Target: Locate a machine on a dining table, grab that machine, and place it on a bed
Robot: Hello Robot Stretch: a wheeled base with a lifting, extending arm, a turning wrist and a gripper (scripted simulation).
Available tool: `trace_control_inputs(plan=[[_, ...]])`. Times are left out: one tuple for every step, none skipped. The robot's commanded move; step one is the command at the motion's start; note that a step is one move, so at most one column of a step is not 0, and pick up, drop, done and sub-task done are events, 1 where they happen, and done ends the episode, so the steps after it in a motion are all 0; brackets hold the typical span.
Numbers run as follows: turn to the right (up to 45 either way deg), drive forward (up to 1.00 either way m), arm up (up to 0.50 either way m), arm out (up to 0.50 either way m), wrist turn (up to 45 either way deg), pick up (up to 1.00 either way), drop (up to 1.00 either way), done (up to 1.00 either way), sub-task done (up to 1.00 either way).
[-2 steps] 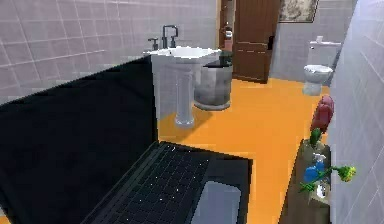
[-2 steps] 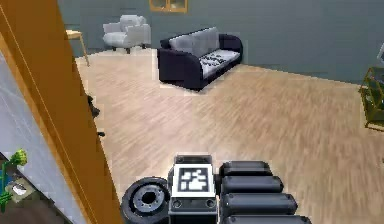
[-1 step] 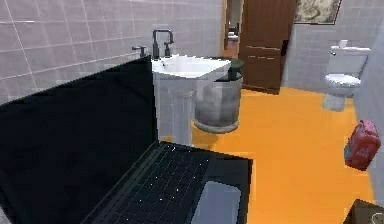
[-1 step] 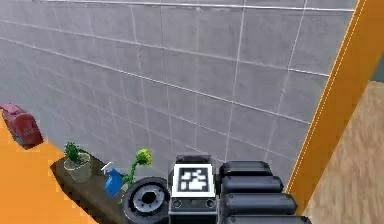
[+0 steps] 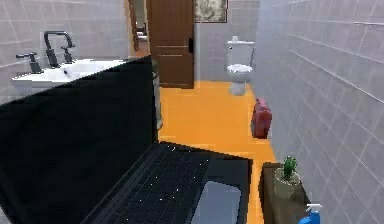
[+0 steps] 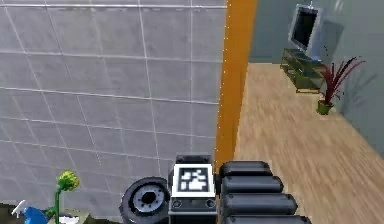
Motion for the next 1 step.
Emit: trace_control_inputs(plan=[[0.0,1.00,0.00,0.00,0.0,0.00,0.00,0.00,0.00]])
